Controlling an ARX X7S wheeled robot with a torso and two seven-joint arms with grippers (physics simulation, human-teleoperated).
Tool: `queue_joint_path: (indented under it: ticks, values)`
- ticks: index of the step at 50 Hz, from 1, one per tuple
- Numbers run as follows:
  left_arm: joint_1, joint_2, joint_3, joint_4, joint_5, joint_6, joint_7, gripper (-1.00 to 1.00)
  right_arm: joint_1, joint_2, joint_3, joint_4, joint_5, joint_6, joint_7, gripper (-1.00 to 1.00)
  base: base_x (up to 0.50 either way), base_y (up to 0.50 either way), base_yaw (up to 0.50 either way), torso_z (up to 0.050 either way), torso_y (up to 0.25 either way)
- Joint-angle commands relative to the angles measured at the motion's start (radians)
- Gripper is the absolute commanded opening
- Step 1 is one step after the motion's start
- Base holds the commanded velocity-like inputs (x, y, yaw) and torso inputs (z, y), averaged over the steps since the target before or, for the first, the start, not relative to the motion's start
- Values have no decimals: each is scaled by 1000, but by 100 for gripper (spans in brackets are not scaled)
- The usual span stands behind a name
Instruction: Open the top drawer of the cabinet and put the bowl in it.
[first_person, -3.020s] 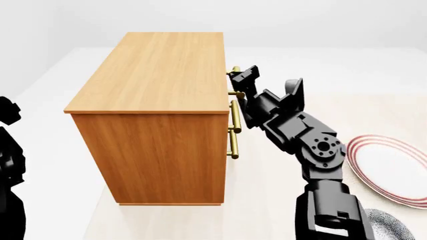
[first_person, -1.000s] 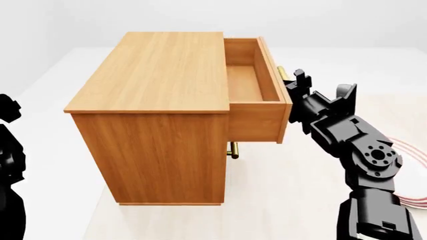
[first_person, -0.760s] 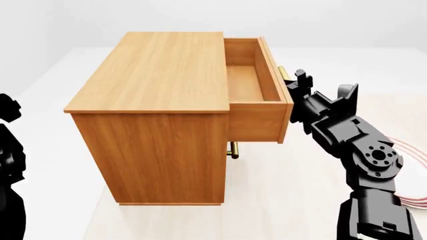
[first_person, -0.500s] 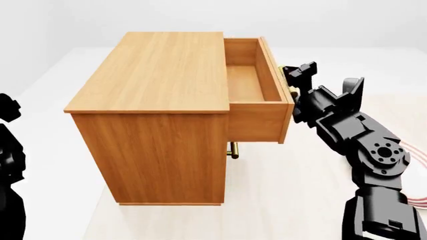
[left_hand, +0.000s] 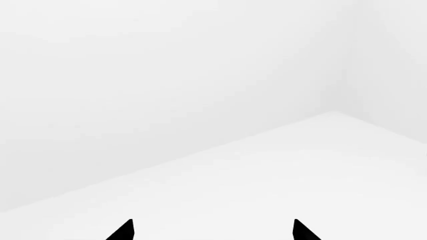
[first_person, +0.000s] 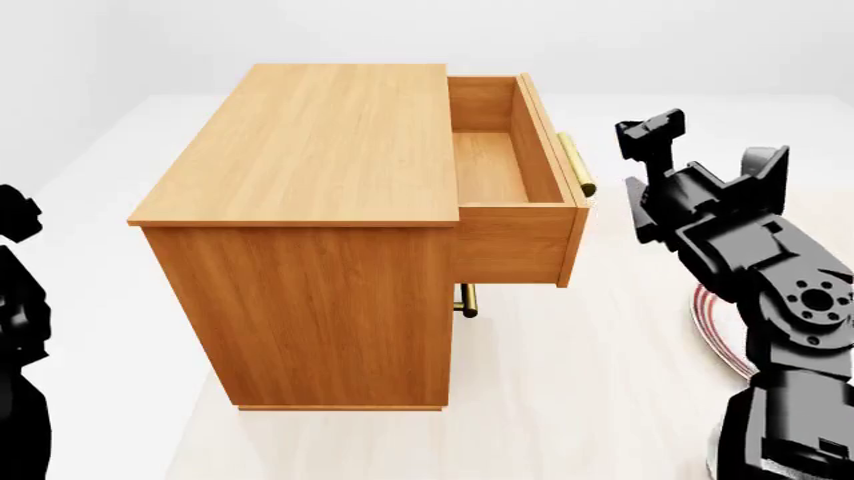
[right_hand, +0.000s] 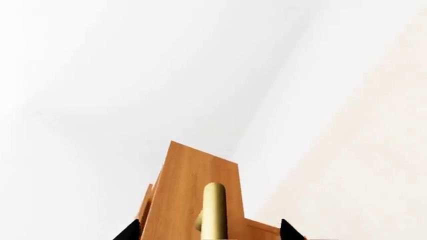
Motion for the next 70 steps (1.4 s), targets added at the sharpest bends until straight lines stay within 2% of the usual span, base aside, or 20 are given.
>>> queue_joint_path:
  ticks: [1,7,13,20,26,40,59,70]
  values:
    - [-5,-3,-8,0,-2,-2,8,100,26,106,4,-74,-61,-30,146,100,0,0,0,0,0]
    - [-5,-5,-15,0,-2,-1,10,100,101,146,-72,-225,-100,23,162,100,0,0,0,0,0]
    - [-4,-6,-20,0,-1,0,13,100,303,155,-273,-308,-172,185,130,100,0,0,0,0,0]
    - [0,-6,-25,0,-1,0,13,100,522,116,-440,-287,-182,402,97,100,0,0,0,0,0]
    - [0,-7,-30,0,-1,0,16,100,644,62,-585,-238,-220,529,40,100,0,0,0,0,0]
    - [8,-10,-37,0,1,-1,18,100,746,-36,-888,-56,-350,649,-152,100,0,0,0,0,0]
    - [13,-10,-37,0,1,-1,20,100,770,-89,-977,67,-390,670,-223,100,0,0,0,0,0]
    - [16,-9,-37,0,2,0,19,100,750,-106,-963,151,-378,661,-244,100,0,0,0,0,0]
